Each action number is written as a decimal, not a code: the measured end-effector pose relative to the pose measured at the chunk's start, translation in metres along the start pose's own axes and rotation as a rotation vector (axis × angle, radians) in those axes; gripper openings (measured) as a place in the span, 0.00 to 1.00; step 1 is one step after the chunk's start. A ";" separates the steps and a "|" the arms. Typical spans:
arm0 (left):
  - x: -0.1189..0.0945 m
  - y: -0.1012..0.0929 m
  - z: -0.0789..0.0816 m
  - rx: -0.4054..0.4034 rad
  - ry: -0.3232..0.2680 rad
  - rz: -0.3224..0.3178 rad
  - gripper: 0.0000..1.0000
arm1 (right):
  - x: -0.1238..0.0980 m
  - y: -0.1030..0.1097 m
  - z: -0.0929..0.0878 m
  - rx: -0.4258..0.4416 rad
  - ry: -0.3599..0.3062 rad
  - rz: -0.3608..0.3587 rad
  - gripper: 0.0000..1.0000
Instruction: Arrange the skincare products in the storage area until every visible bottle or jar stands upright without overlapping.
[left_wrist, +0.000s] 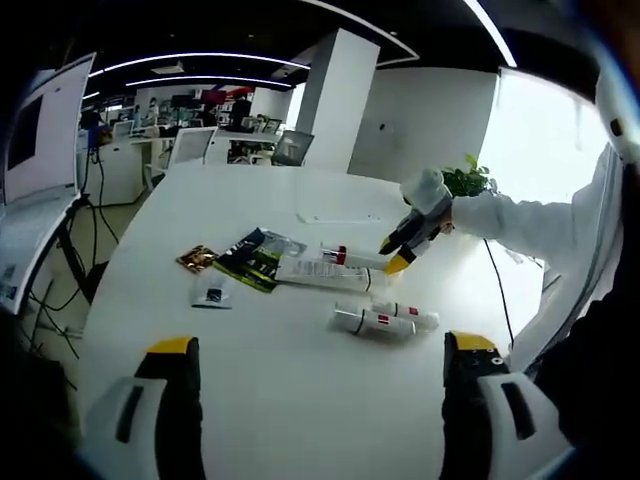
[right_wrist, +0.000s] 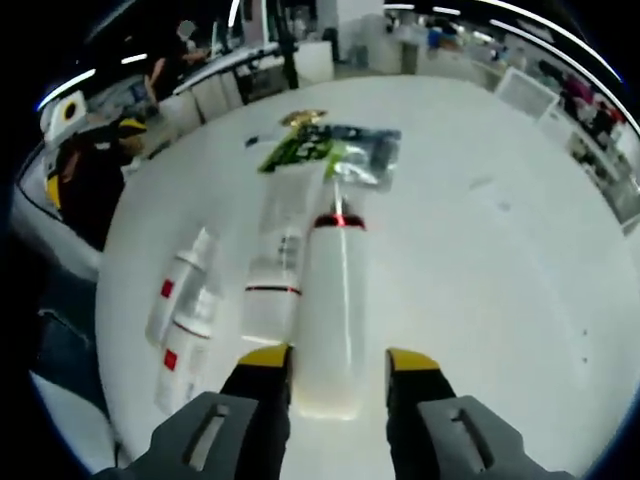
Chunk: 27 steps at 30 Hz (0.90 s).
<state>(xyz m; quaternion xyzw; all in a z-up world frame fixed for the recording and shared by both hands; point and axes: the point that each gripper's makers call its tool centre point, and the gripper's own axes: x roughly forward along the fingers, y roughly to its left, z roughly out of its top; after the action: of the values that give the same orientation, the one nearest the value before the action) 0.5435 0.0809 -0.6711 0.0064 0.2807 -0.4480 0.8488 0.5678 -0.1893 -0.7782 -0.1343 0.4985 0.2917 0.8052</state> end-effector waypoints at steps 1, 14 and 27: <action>0.000 0.000 0.000 0.000 0.001 -0.001 0.96 | 0.001 0.000 0.000 -0.005 0.006 -0.001 0.33; -0.001 -0.001 -0.002 -0.005 0.006 -0.001 0.96 | 0.013 0.007 -0.001 -0.084 0.078 0.024 0.29; 0.001 -0.002 -0.001 0.000 0.012 -0.010 0.95 | 0.017 0.003 -0.002 -0.124 0.144 0.028 0.29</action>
<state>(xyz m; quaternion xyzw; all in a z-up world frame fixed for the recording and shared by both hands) 0.5420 0.0794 -0.6717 0.0078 0.2859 -0.4519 0.8450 0.5702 -0.1819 -0.7933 -0.1977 0.5380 0.3229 0.7531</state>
